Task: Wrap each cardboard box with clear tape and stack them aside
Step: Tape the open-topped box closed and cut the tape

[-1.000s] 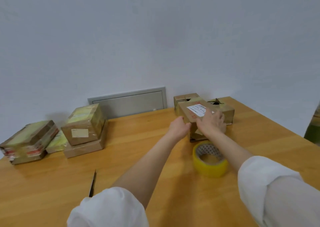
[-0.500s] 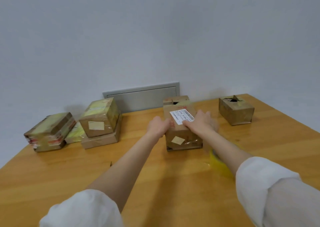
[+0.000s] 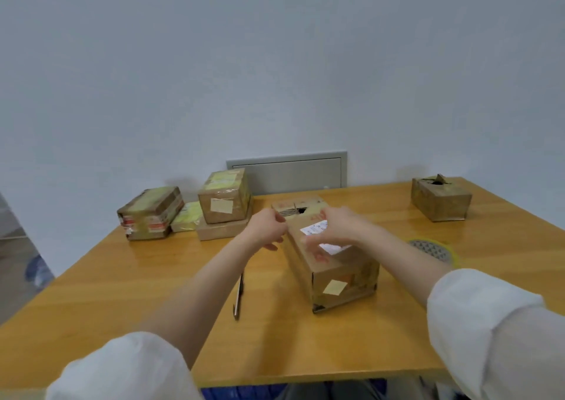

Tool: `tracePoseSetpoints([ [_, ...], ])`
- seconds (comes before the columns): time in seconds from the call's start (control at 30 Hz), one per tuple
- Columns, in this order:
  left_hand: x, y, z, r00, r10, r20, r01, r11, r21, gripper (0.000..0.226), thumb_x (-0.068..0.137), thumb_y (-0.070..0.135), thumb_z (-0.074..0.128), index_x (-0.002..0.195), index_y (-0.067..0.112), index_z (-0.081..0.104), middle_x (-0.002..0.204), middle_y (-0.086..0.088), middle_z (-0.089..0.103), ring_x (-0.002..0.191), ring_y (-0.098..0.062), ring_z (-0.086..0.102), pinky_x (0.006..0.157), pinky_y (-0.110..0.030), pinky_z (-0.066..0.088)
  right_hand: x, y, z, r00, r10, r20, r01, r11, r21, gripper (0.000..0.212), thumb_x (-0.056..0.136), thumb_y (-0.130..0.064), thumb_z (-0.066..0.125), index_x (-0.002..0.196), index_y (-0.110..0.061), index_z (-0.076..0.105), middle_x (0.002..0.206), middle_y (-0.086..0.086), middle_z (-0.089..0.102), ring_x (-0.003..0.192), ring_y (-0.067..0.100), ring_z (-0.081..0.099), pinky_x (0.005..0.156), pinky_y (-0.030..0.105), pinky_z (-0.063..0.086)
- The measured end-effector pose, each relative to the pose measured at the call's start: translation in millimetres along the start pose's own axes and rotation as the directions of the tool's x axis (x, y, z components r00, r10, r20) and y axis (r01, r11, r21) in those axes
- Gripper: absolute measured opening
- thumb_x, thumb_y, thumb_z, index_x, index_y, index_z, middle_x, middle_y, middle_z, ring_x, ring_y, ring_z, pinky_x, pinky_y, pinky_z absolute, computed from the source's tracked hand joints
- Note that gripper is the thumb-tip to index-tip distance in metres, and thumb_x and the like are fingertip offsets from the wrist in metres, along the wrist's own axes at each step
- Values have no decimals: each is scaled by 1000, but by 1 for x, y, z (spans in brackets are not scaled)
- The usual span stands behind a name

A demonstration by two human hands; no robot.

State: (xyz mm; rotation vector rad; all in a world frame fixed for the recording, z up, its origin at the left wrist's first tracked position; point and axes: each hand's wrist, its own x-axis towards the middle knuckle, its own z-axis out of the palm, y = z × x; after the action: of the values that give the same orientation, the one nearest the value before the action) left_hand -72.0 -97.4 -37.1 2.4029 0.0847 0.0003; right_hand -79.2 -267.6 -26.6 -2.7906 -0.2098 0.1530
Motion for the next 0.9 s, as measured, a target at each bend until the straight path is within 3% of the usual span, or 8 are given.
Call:
tracePoseSetpoints([
  [0.07,6,-4,7,990,51,-132,-43,997,57,39,94,17,53,132,9,48,123,-10,59,107,-25,59,85,-36,54,-1,-15,18,998,19,61,-14,995,-96,103,65,-77,64,146,-22,30,151,9,31,133,35,37,103,50,38],
  [0.13,15,-9,9,977,72,-199,-56,995,83,44,94,18,53,137,10,43,131,-10,53,117,-27,53,95,-36,46,-2,-23,23,996,2,84,13,982,-188,97,67,-71,66,145,-24,32,153,9,27,135,39,30,105,56,33],
  [0.27,38,-14,3,958,47,-284,-21,995,93,50,97,21,49,143,6,34,141,-17,42,128,-32,44,103,-40,38,-1,-8,7,964,-208,169,237,955,-176,81,73,-50,69,144,-28,35,140,3,41,122,24,43,90,38,45],
  [0.43,59,-17,3,984,-44,-173,53,997,47,53,101,25,41,147,3,27,150,-16,34,137,-32,35,109,-40,32,4,21,-5,930,-265,254,288,956,-58,84,75,-32,73,146,-36,30,147,-4,35,127,20,40,99,38,43],
  [0.53,64,-18,5,991,-44,-125,56,994,98,48,100,23,43,142,1,38,144,-16,43,130,-31,43,102,-38,38,11,25,-4,940,-270,207,295,951,-97,81,77,-25,70,148,-31,32,151,-5,33,131,20,39,101,37,42],
  [0.63,59,-21,5,991,-66,-117,84,983,162,37,96,25,52,122,-1,56,122,-17,60,100,-28,58,78,-35,49,17,29,5,969,-233,77,244,949,-199,79,80,-29,72,148,-23,32,153,-1,32,134,23,39,104,35,40],
  [0.7,50,-25,5,994,-48,-101,68,976,207,34,94,31,55,108,2,63,106,-14,66,84,-23,59,65,-32,48,19,31,8,982,-188,27,190,969,-160,80,79,-34,75,147,-24,35,146,1,37,129,25,44,101,35,42],
  [0.9,12,-48,-11,988,-52,-143,75,984,159,36,87,38,66,104,6,68,103,-9,69,93,-24,64,83,-41,56,21,15,14,960,-276,46,280,945,-172,58,77,-34,73,131,-22,55,136,1,53,119,24,52,98,41,45],
])
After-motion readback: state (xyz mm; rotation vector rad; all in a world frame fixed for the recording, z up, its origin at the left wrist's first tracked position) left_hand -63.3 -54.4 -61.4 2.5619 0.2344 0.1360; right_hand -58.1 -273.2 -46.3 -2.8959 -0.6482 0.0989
